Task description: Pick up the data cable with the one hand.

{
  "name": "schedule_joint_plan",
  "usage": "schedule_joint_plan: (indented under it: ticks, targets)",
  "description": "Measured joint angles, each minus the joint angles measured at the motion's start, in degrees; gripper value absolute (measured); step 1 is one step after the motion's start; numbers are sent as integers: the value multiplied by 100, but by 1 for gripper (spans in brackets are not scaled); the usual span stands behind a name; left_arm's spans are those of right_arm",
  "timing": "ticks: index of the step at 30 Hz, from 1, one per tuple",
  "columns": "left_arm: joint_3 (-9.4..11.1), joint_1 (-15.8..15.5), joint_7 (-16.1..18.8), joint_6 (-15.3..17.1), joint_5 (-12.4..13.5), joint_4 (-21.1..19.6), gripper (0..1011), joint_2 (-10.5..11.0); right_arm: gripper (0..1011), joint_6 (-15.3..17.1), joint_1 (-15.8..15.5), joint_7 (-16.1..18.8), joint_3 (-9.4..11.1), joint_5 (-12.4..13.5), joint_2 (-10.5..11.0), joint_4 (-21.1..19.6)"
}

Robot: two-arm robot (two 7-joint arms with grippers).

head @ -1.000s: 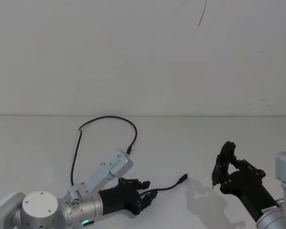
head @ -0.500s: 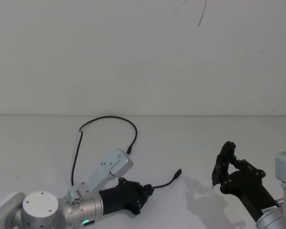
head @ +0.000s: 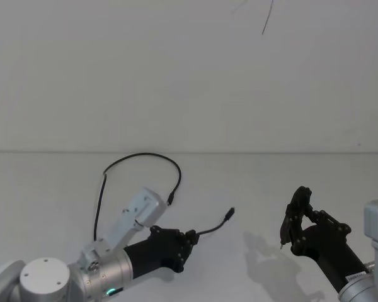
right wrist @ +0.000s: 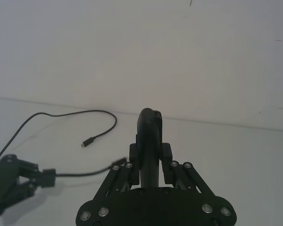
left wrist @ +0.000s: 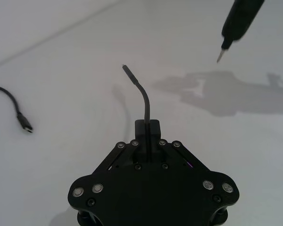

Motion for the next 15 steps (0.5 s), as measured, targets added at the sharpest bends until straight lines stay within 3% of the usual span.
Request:
schedule_joint_plan:
  ticks: [8,15]
  targets:
    - [-373,529,166,46,-269,-925,50,338,269,0,0,0,0,0,0,0]
    - [-695,1031,160,101,-509,-1763,50,851,269,0,0,0,0,0,0,0]
